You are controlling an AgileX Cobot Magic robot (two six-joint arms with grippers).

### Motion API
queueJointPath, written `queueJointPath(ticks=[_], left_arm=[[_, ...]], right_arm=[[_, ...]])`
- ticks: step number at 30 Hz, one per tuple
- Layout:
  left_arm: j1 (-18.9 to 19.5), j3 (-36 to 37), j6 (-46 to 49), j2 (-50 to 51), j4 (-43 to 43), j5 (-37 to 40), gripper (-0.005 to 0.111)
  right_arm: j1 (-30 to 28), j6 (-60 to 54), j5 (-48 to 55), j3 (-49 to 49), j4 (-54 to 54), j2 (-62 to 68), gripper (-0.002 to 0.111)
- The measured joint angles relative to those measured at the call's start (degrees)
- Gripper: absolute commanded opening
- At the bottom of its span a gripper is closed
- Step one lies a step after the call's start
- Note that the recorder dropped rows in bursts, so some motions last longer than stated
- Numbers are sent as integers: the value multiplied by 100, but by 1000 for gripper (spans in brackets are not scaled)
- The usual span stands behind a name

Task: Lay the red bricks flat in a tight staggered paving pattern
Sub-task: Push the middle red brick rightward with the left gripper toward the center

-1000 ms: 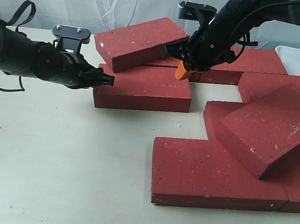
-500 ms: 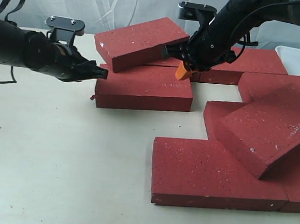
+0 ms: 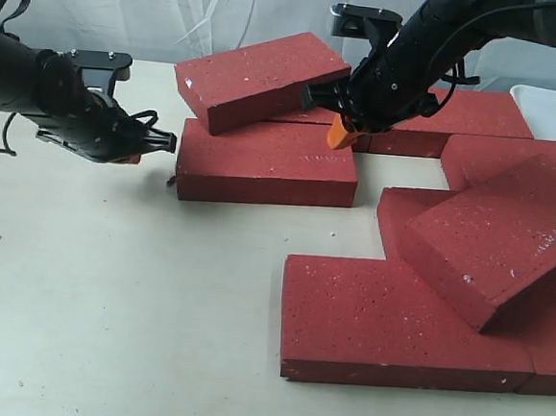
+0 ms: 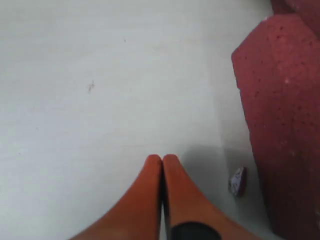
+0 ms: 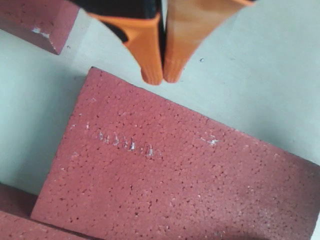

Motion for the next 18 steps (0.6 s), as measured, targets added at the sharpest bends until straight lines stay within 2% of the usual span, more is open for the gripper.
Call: queueJointPath(ticks=[12,18], left_arm=[[0,-793,-11,303,-327,952,0],[-27,-885,279,420,-1192,1037,0]], right_arm=[[0,0,153,0,-13,0,-1],[0,0,185,0,-13,0,-1]])
